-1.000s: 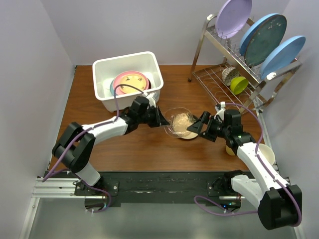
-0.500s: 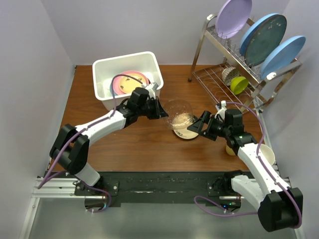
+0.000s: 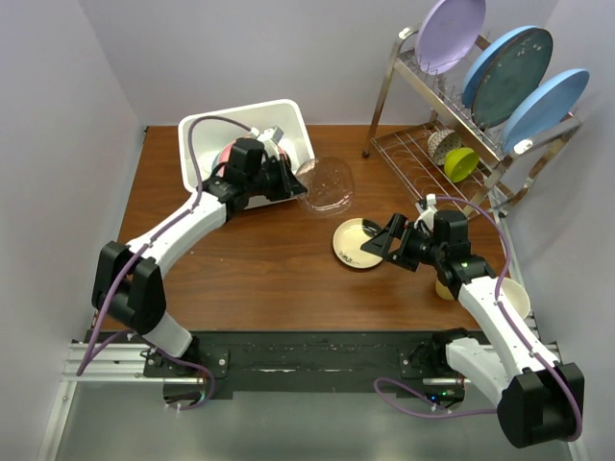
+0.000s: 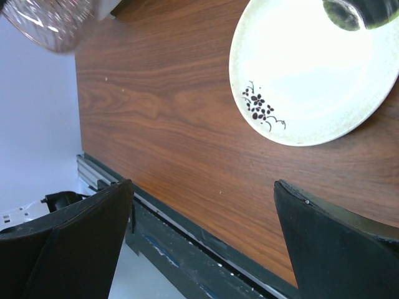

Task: Place the plates into the plastic bin on the countertop
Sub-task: Place the plate in the plastic bin.

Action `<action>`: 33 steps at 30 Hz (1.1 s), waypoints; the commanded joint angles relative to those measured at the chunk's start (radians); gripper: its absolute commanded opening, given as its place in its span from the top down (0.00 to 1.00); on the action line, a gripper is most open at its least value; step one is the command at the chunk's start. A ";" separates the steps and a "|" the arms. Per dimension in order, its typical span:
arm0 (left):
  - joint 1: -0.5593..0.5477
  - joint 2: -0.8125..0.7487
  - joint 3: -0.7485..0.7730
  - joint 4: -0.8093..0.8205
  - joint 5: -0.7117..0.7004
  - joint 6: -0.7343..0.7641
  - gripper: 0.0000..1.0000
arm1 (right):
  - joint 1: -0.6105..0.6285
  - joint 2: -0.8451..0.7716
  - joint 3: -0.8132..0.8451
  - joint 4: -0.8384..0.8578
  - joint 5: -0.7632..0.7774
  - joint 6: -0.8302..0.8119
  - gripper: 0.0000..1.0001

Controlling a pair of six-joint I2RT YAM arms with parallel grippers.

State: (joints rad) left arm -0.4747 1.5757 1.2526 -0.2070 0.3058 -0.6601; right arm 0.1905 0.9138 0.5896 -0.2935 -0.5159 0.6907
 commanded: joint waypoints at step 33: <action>0.326 0.070 0.261 -0.098 0.139 0.050 1.00 | 0.004 0.022 -0.011 0.011 -0.007 -0.029 0.01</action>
State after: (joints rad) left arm -0.1871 1.6268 1.4536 -0.3244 0.4030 -0.6159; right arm 0.1905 0.9283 0.5819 -0.2932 -0.5159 0.6796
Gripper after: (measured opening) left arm 0.060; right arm 0.986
